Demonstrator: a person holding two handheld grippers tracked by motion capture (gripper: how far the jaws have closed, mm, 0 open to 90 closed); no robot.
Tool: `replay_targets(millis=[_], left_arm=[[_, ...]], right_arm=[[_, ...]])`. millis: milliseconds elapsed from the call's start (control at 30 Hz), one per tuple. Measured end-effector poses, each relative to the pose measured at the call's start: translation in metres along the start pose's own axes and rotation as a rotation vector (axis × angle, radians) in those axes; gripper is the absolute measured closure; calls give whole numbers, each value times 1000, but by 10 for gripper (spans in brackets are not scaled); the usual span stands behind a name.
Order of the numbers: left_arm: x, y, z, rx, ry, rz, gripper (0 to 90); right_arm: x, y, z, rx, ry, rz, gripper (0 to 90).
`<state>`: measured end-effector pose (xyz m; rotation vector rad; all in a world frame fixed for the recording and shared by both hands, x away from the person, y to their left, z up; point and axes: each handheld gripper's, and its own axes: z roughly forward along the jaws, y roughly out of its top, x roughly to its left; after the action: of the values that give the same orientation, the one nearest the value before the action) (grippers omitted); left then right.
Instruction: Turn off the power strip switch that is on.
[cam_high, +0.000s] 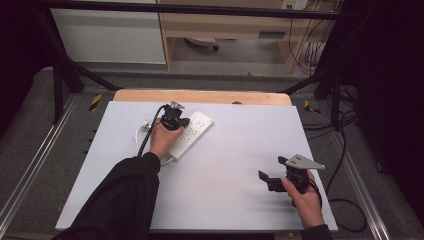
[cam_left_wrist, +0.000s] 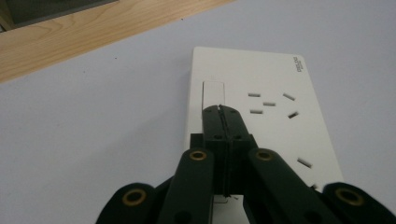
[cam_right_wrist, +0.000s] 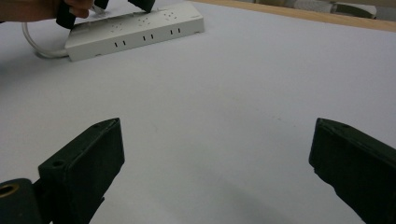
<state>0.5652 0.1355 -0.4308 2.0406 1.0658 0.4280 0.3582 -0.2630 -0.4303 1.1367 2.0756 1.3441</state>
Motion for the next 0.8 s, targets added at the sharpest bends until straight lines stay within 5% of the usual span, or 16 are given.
replay_targets(millis=[800], left_arm=[[2,-1,-1,-4,-4,-13,900]], right_arm=[[0,0,0,0,0,-1,37]])
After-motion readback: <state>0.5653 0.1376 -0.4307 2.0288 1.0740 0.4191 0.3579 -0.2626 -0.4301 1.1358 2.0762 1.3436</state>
